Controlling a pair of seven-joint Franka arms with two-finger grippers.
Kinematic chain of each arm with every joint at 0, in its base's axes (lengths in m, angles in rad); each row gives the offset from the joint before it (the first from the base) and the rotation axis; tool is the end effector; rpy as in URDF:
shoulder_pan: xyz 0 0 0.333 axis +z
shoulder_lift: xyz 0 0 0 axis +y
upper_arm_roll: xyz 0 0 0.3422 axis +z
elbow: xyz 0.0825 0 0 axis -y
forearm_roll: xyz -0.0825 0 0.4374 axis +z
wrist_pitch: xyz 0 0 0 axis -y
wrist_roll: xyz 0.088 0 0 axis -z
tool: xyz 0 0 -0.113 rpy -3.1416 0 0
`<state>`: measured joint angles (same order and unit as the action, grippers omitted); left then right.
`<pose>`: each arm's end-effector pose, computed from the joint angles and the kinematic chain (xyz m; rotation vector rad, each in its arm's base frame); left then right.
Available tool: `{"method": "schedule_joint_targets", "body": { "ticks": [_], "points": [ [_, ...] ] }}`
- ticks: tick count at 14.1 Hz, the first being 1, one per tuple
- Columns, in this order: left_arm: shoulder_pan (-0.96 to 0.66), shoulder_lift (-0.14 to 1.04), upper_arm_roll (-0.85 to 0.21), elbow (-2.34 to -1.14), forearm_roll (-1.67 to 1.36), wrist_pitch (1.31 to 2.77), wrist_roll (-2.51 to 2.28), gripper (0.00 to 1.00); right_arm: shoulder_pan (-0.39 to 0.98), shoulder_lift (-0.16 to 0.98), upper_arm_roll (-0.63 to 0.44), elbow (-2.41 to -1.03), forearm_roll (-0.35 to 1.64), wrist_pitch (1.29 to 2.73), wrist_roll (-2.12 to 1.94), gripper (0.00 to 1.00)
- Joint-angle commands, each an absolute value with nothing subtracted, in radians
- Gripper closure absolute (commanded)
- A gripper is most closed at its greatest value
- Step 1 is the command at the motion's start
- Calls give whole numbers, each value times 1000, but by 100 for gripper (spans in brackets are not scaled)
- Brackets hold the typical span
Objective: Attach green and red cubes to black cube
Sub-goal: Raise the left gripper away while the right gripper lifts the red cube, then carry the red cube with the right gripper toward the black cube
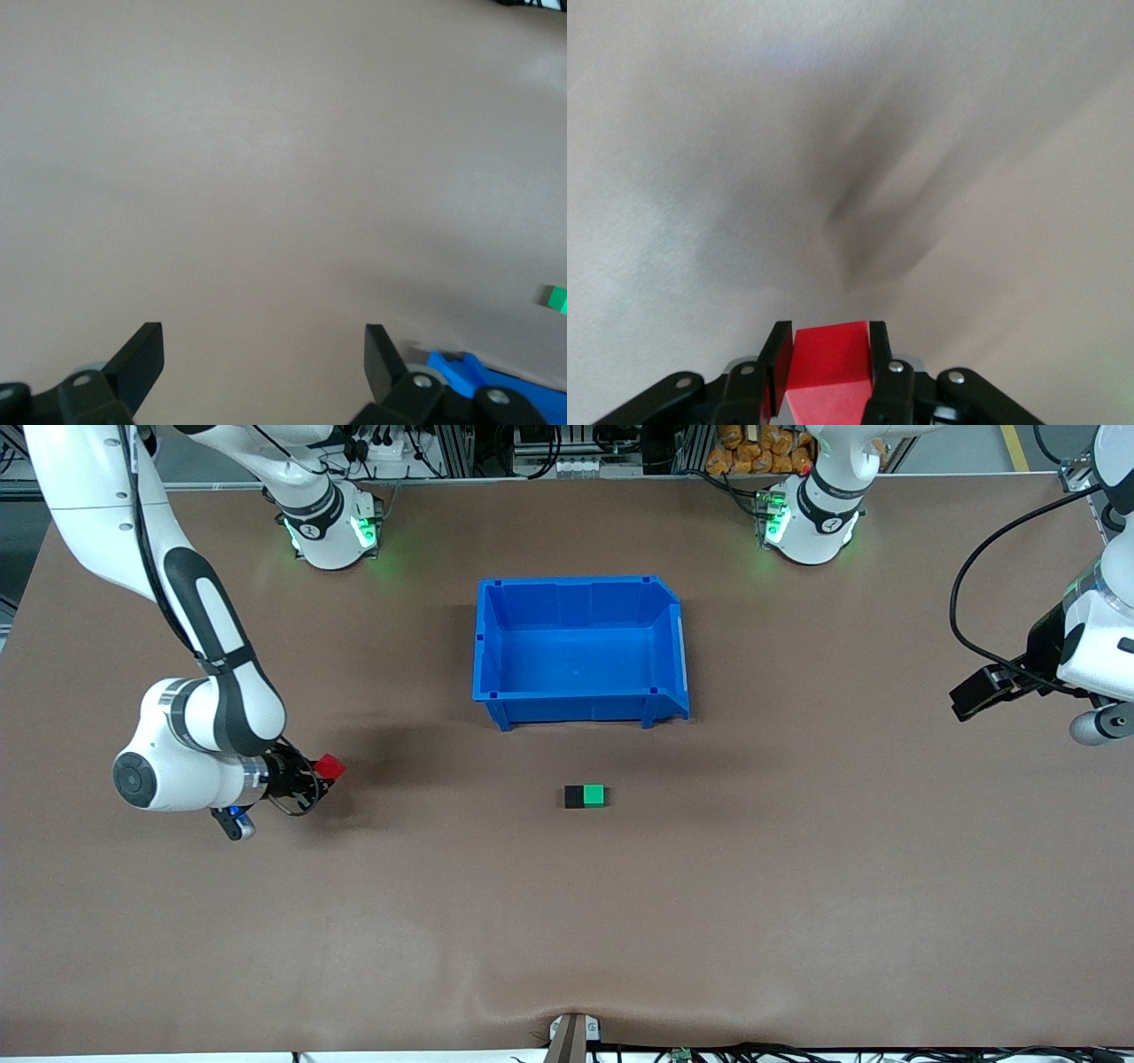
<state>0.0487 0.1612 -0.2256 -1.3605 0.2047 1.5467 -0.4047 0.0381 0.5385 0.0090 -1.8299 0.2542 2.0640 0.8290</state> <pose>0.6547 -0.0796 0.6546 -2.9648 -0.3561 -0.1133 0.6609 0.0455 0.1962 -2.7040 1.3697 0.5557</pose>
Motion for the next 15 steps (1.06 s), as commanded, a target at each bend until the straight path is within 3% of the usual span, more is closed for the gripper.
{"method": "schedule_joint_targets", "body": {
  "ticks": [1, 7, 13, 15],
  "points": [
    [102, 132, -232, -1381, 203, 1545, -278, 0, 66, 532, 6, -1813, 267, 2057, 911, 100],
    [161, 85, -218, -1400, 92, 1545, -97, 0, 101, 534, 8, -1792, 273, 2059, 1009, 100],
    [94, -64, -215, -1575, 78, 1554, -86, 0, 130, 537, 5, -1778, 360, 2063, 1045, 100],
    [42, -93, -161, -1595, 77, 1552, -83, 0, 152, 538, 5, -1776, 370, 2072, 1077, 100]
  ]
}}
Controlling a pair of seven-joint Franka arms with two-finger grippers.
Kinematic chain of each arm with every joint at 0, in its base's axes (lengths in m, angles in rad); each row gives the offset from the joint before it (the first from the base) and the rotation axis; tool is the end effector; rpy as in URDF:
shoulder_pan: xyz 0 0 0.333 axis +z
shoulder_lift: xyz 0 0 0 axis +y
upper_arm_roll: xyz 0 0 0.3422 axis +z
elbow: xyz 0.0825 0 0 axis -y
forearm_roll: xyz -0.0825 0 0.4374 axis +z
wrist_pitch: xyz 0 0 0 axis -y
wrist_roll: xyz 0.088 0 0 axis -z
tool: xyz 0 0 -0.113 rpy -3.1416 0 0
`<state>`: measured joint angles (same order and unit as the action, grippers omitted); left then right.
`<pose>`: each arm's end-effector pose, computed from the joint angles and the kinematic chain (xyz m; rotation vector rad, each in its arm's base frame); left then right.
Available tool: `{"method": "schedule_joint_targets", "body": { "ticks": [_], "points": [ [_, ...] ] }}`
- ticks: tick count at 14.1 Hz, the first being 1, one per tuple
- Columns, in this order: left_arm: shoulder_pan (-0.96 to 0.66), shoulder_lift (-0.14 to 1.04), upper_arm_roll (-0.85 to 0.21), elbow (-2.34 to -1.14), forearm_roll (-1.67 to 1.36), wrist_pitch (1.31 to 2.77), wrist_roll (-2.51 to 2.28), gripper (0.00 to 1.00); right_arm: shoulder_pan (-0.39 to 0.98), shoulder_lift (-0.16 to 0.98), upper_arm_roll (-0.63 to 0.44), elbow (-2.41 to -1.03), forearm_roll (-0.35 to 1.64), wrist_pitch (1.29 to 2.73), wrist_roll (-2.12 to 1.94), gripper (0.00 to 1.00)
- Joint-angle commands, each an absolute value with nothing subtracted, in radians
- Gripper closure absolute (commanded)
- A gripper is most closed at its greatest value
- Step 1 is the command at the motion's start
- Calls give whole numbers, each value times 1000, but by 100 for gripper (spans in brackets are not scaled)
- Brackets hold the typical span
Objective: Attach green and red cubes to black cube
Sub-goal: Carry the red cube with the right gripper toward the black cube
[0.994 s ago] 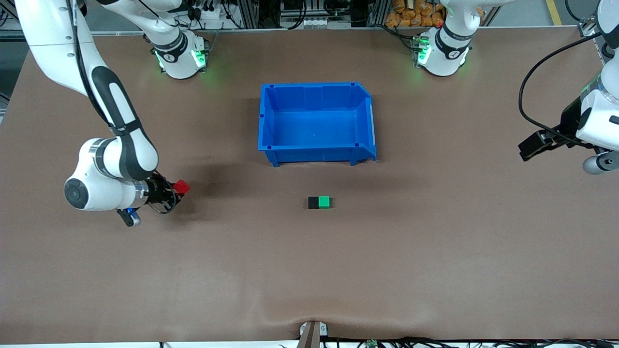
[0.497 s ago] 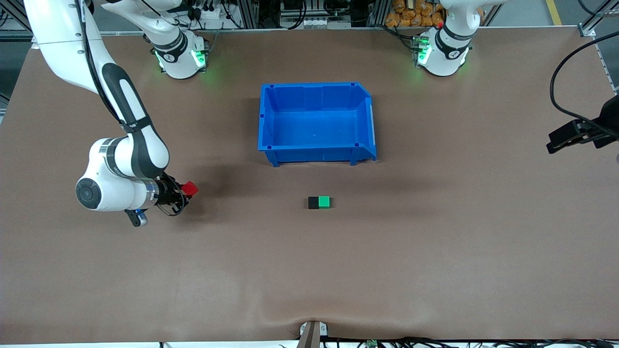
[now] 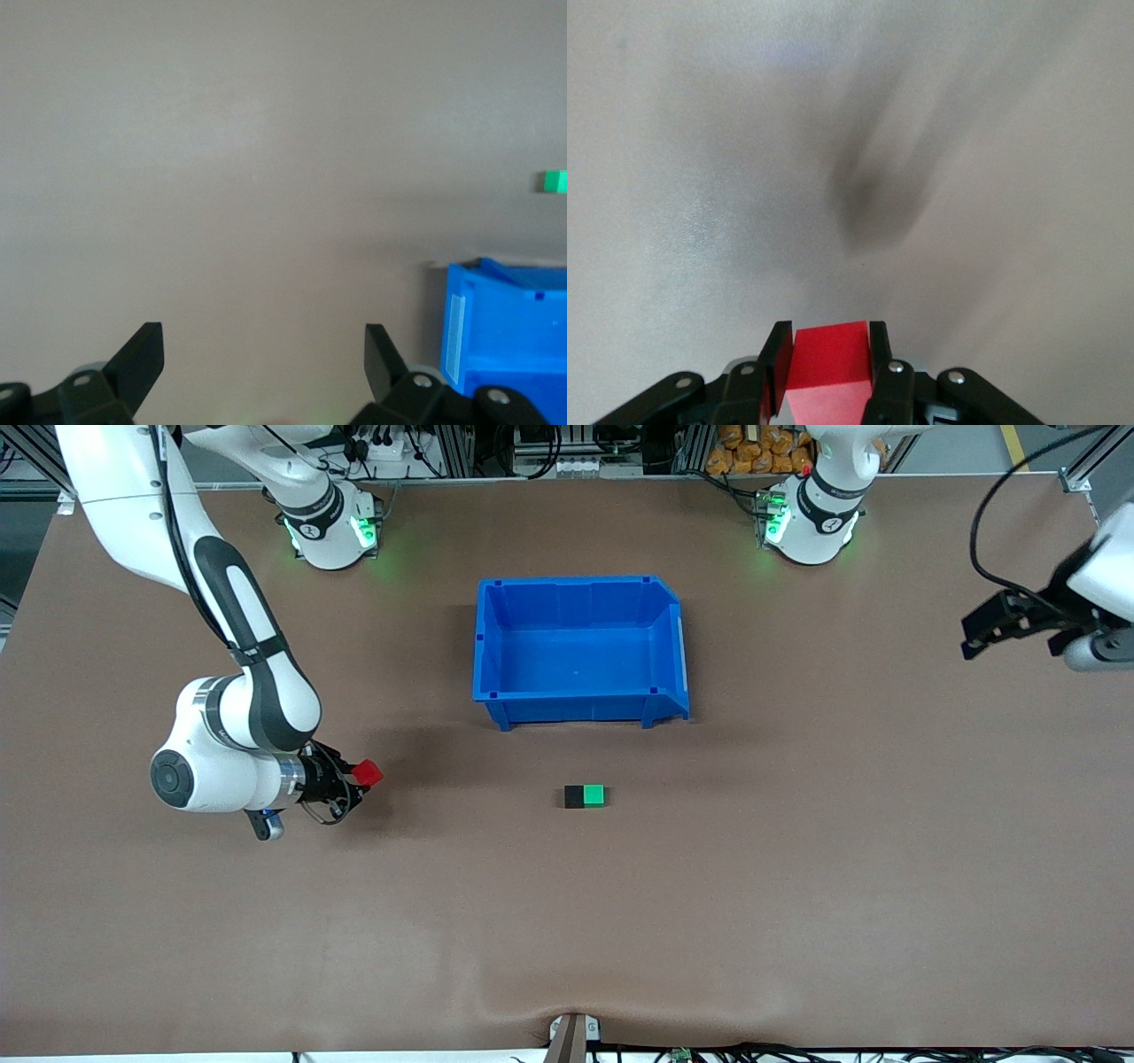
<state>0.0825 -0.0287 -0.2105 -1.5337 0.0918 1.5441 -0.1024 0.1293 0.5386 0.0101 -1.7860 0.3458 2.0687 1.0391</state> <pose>0.5924 -0.0676 0.6792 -3.0479 0.0326 -0.0754 0.6714 0.1134 0.2162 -2.5471 1.5724 0.5597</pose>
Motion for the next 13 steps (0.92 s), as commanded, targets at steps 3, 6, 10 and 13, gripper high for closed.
{"method": "schedule_joint_targets", "body": {
  "ticks": [3, 6, 10, 13],
  "points": [
    [2, -126, -124, -1611, 69, 1546, -84, 0, 161, 546, 5, -1764, 400, 2074, 1107, 100],
    [12, -103, -120, -1582, 52, 1545, -84, 0, 175, 548, 5, -1760, 411, 2085, 1147, 100],
    [35, -74, -112, -1540, -29, 1545, -94, 0, 207, 555, 5, -1752, 411, 2117, 1224, 100],
    [26, -80, -123, -1528, -31, 1514, -89, 0, 227, 566, 5, -1743, 446, 2131, 1244, 100]
  ]
}}
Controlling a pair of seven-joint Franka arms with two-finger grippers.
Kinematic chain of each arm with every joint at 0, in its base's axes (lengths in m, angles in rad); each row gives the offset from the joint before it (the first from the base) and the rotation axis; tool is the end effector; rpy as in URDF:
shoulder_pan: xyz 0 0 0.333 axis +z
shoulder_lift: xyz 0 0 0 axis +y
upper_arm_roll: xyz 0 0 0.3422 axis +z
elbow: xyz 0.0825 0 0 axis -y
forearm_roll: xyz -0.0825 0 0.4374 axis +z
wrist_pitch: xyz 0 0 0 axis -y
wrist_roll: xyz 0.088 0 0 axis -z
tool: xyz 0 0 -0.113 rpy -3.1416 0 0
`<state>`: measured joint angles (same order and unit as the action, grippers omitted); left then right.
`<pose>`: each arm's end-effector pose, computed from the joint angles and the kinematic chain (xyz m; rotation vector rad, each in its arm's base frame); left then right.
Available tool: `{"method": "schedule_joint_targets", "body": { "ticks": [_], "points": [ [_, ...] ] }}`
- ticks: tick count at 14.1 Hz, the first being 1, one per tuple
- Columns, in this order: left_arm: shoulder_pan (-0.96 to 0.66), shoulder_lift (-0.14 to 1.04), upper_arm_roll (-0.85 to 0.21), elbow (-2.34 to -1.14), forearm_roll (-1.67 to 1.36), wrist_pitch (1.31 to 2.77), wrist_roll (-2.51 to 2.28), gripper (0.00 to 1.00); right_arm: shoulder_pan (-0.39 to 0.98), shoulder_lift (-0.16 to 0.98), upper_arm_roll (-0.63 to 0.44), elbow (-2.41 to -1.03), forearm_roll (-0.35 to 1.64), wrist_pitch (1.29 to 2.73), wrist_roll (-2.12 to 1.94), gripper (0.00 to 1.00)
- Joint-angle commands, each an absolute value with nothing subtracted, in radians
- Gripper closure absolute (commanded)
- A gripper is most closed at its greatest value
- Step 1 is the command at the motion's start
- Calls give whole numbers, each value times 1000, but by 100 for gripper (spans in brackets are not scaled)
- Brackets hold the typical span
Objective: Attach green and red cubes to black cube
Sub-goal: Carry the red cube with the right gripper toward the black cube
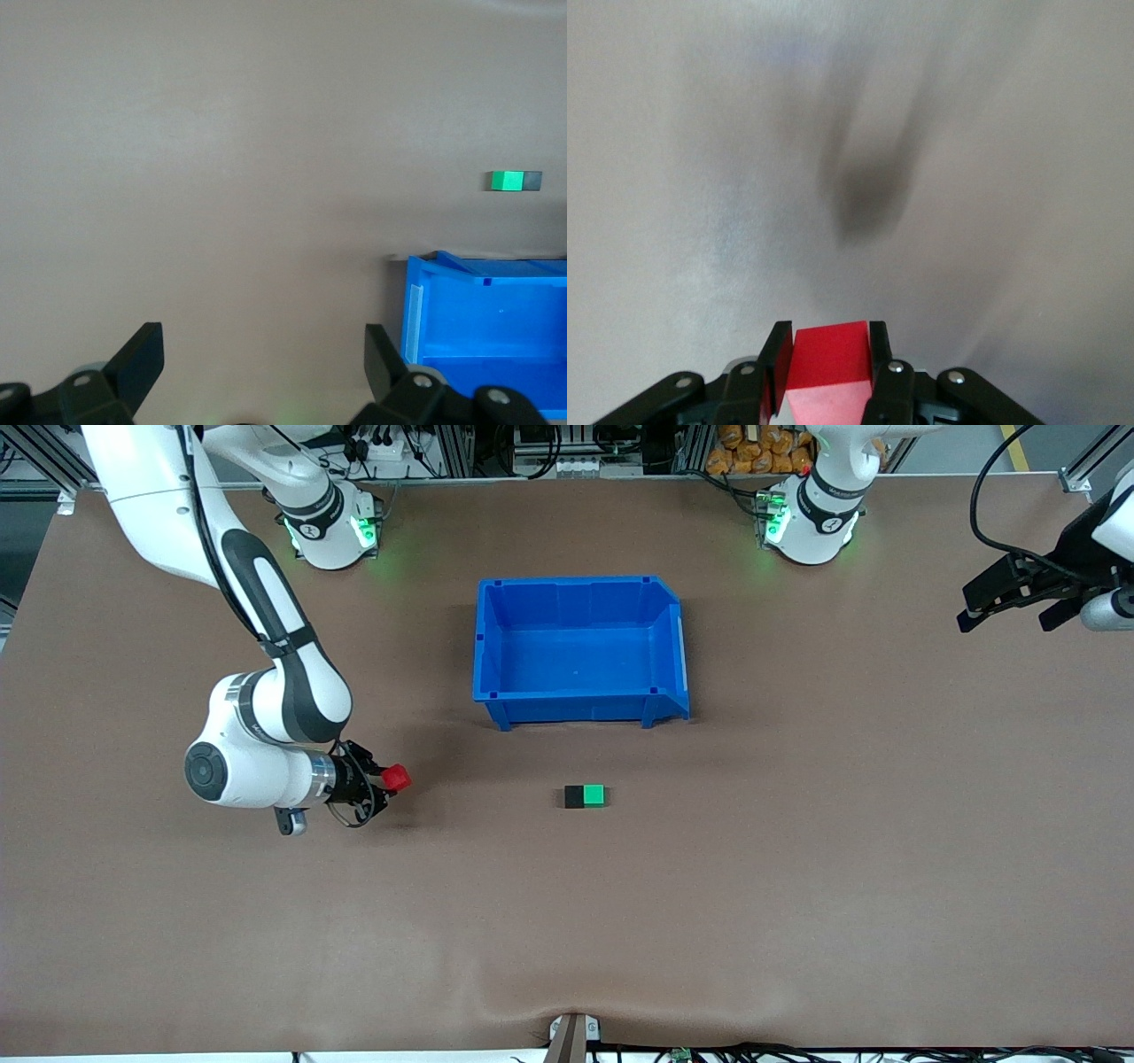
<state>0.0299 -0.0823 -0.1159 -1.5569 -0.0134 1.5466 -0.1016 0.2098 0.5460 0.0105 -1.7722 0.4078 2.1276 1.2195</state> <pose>0.5751 -0.0544 0.6982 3.1290 0.0232 0.1108 0.6719 0.1701 0.2213 -2.4077 1.7391 0.5387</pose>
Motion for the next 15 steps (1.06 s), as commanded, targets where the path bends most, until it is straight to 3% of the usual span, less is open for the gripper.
{"method": "schedule_joint_targets", "body": {
  "ticks": [1, 8, 15],
  "points": [
    [18, -78, -127, -1522, -29, 1506, -87, 0, 230, 566, 5, -1741, 451, 2131, 1247, 100],
    [5, 95, -152, -1461, 35, 1517, -92, 0, 265, 580, 5, -1712, 462, 2154, 1345, 100],
    [-12, 89, -182, -1443, 55, 1506, -91, 0, 308, 606, 5, -1663, 463, 2160, 1437, 100]
  ]
}}
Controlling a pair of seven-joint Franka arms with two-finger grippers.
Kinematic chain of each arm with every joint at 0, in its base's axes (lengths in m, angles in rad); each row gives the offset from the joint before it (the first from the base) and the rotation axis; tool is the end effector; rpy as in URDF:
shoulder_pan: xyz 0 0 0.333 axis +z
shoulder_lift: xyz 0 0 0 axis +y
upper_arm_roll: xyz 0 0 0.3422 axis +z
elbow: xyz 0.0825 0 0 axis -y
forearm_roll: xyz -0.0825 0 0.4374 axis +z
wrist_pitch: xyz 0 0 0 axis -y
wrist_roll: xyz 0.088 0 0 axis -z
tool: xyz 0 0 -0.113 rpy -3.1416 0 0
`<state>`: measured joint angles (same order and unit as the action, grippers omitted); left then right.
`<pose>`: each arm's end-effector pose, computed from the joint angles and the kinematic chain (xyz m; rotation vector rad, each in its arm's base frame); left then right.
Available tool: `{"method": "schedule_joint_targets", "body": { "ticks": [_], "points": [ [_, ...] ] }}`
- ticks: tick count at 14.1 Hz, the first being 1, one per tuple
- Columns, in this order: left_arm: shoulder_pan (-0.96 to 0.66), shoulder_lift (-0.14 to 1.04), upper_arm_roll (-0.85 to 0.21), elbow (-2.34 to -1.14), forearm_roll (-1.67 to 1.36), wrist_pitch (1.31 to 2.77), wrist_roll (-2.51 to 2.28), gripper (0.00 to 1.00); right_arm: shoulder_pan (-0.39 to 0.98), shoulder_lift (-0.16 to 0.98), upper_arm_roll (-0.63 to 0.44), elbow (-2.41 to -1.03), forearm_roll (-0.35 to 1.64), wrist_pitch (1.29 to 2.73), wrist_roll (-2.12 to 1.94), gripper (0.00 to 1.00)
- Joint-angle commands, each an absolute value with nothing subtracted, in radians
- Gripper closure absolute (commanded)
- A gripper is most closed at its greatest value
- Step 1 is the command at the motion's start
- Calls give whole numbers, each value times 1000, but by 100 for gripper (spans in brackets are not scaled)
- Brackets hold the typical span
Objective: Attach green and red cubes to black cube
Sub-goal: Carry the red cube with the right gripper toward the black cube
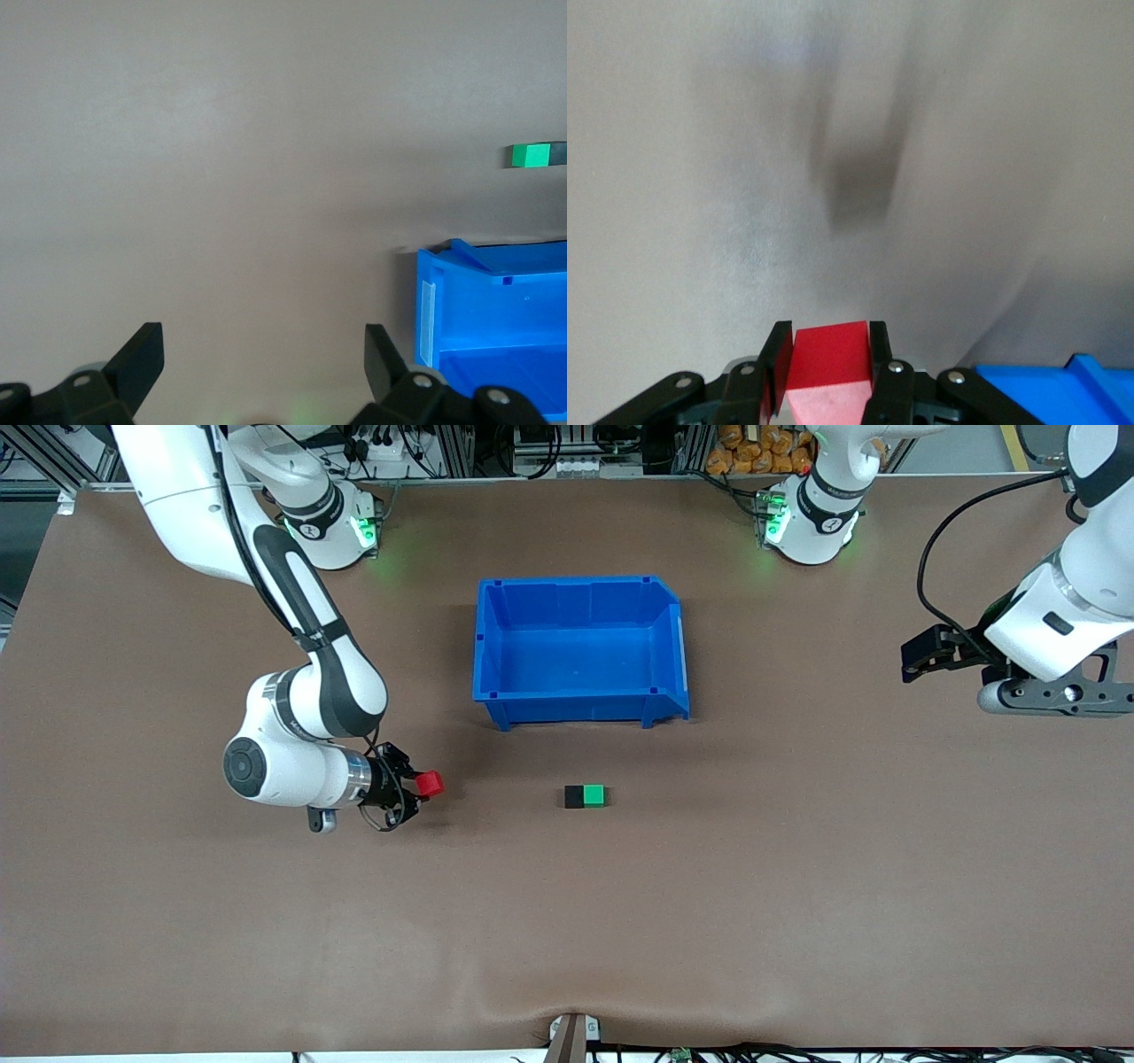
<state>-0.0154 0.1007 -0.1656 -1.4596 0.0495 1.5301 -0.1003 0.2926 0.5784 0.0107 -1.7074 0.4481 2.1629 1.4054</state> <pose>0.6287 -0.1035 0.6375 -3.1023 0.1223 0.0372 0.6786 0.2320 0.2305 -2.2759 1.8774 0.5248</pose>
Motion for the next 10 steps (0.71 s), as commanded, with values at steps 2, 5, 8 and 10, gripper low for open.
{"method": "schedule_joint_targets", "body": {
  "ticks": [2, 5, 8, 10],
  "points": [
    [-6, 83, -195, -1447, 51, 1506, -84, 0, 313, 609, 5, -1661, 463, 2160, 1446, 100],
    [-2, 74, -196, -1456, 48, 1508, -84, 0, 328, 612, 5, -1658, 482, 2163, 1460, 100],
    [41, 72, -193, -1460, 37, 1514, -13, 0, 334, 615, 5, -1658, 502, 2171, 1463, 100],
    [109, 74, -193, -1462, -9, 1514, 32, 0, 347, 615, 5, -1657, 503, 2174, 1486, 100]
  ]
}}
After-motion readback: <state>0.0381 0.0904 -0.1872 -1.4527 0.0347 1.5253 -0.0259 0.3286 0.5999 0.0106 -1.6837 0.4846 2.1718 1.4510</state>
